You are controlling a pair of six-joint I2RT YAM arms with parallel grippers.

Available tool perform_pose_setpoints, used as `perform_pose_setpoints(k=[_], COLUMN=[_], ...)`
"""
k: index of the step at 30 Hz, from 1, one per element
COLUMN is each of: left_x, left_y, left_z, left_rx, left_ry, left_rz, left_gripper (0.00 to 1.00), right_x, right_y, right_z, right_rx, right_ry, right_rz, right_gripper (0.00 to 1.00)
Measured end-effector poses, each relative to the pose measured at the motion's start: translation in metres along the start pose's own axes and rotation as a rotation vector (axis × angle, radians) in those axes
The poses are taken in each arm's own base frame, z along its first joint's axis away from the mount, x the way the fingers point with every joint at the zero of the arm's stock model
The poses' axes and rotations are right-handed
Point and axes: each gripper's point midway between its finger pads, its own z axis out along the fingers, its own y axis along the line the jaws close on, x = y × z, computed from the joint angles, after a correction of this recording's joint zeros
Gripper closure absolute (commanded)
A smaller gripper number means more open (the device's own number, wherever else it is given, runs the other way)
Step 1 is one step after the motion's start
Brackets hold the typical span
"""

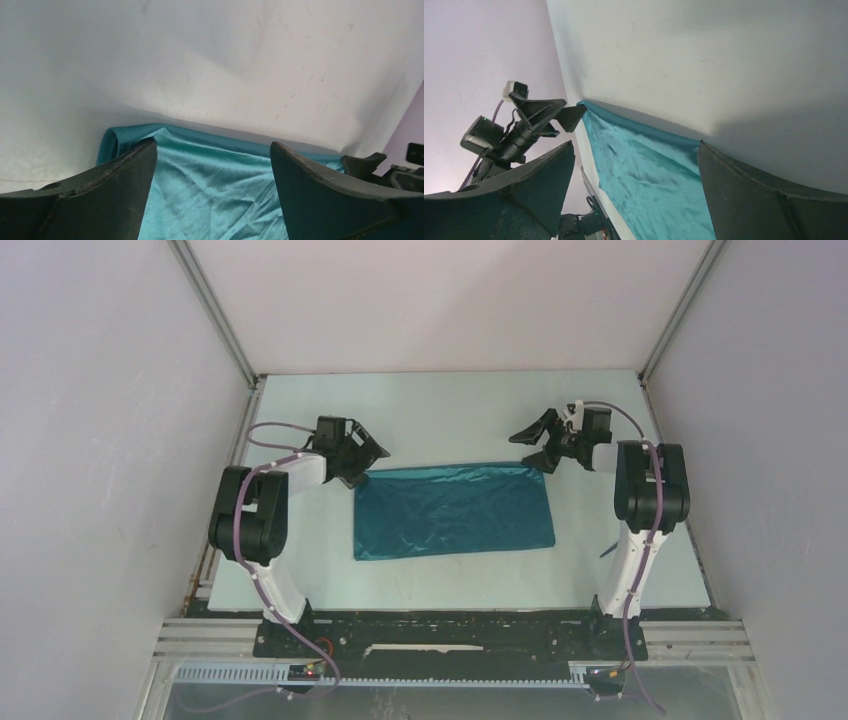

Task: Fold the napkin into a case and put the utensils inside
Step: Smooth out the rectangle-folded napkin at the center of the board, then pick up the rectangle-folded napkin from the center of the board.

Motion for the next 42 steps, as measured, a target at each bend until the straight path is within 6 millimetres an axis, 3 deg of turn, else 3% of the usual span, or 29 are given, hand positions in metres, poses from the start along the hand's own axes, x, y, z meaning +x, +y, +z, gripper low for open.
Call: perform_pose_setpoints(k=[3,11,15,18,20,23,27,30,33,42], left_x=[-0.009,-0.012,-0.01,-0.017,-0.018,-0.012,0.016,0.041,0.056,0.081], left_y=[0.004,0.007,-0.003,-0.034,-0.055,-0.082,-0.087,-0.074,-0.061,-0.039], left_z=[0.0,-0.005,-0.031,-0.068,-0.097,-0.14,-0.175,-0.188,-0.197,-0.21], left_rx=[-0.002,-0.017,-0.027,0.063,0.144,0.267,0.348,0.355,0.353,0.362], left_ry=[-0.019,-0.025,-0.017,-0.042,-0.06,-0.082,-0.051,-0.003,0.027,0.079], left_rz=[-0.015,-0.021,0.006,0.049,0.086,0.151,0.229,0.268,0.291,0.32], left_gripper=[0.07,0.02,0.02,0.02,0.02,0.02,0.02,0.02,0.01,0.01], right_x=[-0.002,-0.019,-0.034,-0.038,-0.03,0.001,0.049,0.074,0.086,0.096], right_y=[-0.017,-0.023,-0.024,-0.011,-0.003,0.001,-0.014,-0.023,-0.031,-0.062], right_z=[0.001,-0.004,-0.024,-0.054,-0.075,-0.105,-0.12,-0.119,-0.115,-0.101], right_rx=[0.016,0.12,0.341,0.513,0.593,0.708,0.796,0.826,0.844,0.94], right_ry=[0.001,-0.014,-0.039,-0.06,-0.059,-0.011,0.131,0.248,0.332,0.456], right_rz=[0.052,0.057,0.025,-0.007,-0.03,-0.063,-0.093,-0.126,-0.155,-0.189], right_gripper=[0.0,0.0,0.0,0.0,0.03,0.11,0.13,0.12,0.11,0.12])
